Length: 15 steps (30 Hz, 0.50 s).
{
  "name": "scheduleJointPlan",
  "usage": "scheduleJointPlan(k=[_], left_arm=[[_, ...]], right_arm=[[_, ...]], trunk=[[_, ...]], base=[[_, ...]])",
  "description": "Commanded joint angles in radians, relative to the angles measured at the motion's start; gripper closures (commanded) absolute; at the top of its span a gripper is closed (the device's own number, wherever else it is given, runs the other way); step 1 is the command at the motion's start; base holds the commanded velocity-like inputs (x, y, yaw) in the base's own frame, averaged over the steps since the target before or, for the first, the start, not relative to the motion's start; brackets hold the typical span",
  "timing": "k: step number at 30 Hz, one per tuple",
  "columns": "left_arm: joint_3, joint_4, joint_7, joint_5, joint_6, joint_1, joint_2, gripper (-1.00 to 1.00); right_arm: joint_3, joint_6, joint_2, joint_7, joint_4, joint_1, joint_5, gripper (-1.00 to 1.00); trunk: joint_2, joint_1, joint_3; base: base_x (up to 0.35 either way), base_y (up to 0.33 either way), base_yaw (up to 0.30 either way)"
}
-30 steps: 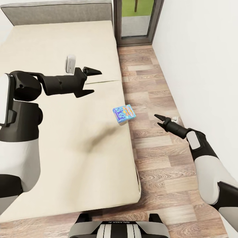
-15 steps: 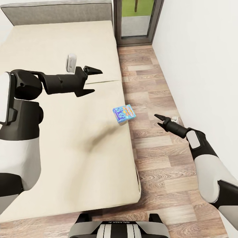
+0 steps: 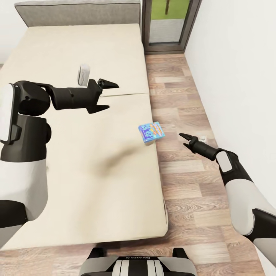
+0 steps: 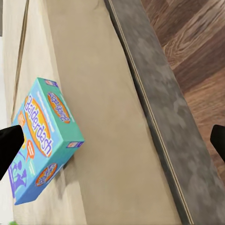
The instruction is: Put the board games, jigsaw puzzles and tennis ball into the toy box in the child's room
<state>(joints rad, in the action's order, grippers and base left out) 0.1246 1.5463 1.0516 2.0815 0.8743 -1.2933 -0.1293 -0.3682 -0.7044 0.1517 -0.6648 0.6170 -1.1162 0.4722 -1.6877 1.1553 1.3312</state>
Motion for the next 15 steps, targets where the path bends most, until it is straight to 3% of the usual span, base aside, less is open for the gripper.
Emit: scheduleJointPlan(k=[1, 7, 15], left_arm=[[0.001, -0.001, 0.011, 0.009, 0.000, -0.001, 0.000, -1.00], [0.001, -0.004, 0.014, 0.008, 0.000, -0.001, 0.000, -1.00], [0.003, -0.007, 0.016, 0.007, 0.000, 0.000, 0.000, -1.00]], right_arm=[[-0.003, -0.007, 0.001, -0.001, 0.000, 0.000, 0.002, -1.00], [-0.004, -0.007, 0.002, 0.001, -0.001, -0.001, 0.002, -1.00], [-0.005, -0.006, 0.001, 0.001, -0.002, 0.001, 0.003, -1.00]], trunk=[[0.000, 0.000, 0.000], [0.000, 0.000, 0.000], [0.000, 0.000, 0.000]], base=[[0.000, 0.000, 0.247], [0.000, 0.000, 0.218], [0.000, 0.000, 0.091]])
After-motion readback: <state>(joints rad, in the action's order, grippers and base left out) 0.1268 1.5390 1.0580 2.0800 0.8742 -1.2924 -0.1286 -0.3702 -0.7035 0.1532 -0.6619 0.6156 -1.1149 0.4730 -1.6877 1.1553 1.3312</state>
